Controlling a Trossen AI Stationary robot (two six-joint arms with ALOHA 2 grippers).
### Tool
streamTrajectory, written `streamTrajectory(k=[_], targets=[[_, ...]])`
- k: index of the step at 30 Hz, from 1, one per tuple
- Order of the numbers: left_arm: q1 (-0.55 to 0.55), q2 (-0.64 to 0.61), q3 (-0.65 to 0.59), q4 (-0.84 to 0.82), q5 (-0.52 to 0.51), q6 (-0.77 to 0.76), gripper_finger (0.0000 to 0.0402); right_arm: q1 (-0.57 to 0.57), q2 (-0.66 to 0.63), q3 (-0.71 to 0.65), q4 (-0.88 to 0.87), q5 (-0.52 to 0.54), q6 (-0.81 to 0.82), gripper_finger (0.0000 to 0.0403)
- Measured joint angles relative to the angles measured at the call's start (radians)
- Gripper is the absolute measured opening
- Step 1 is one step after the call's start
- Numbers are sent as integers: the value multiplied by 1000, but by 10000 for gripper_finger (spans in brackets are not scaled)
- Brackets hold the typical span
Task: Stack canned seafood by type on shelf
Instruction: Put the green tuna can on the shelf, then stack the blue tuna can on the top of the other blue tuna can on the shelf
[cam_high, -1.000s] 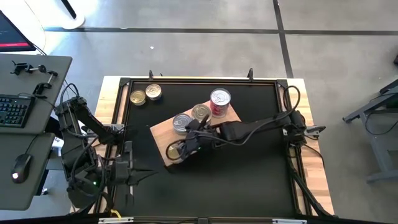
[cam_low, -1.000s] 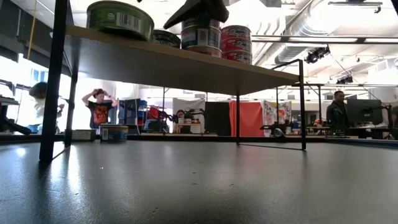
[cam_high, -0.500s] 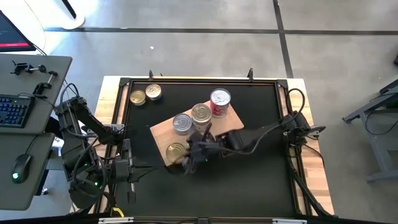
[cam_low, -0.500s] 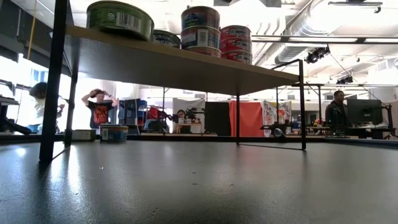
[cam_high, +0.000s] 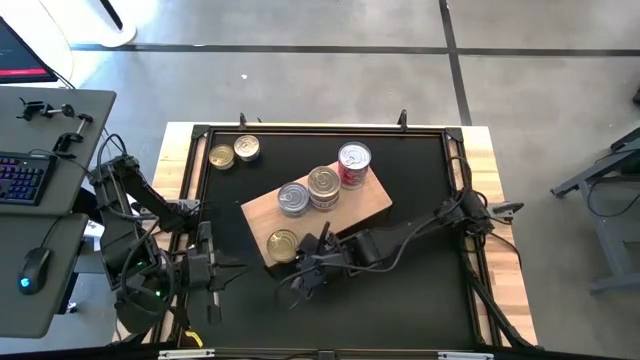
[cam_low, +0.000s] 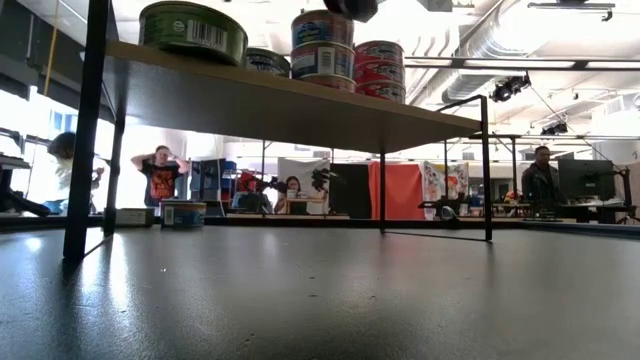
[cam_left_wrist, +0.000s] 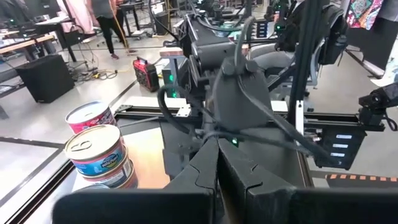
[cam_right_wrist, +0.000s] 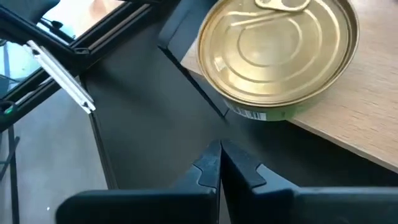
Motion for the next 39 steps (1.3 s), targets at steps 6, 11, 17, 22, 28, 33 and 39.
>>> streamTrajectory(k=[6,11,17,22,28,33,39], targets=[[15,0,0,-1,5,-17,0,-15,2,0,3,35,5,0],[19,0,0,-4,13,-25,0,-45,6,0,2,24,-1,0],[19,0,0,-15,15,-25,0,-64,10,0,41,19,-5,0],[19,0,0,-47,15,-25,0,-89,10,0,54,35,-5,0],[19,0,0,-59,15,-25,0,-115,10,0,73,38,-13,0],[19,0,0,-86,15,-27,0,-133,10,0,97,38,-22,0],[19,0,0,-91,45,-34,0,-151,10,0,128,44,-23,0]])
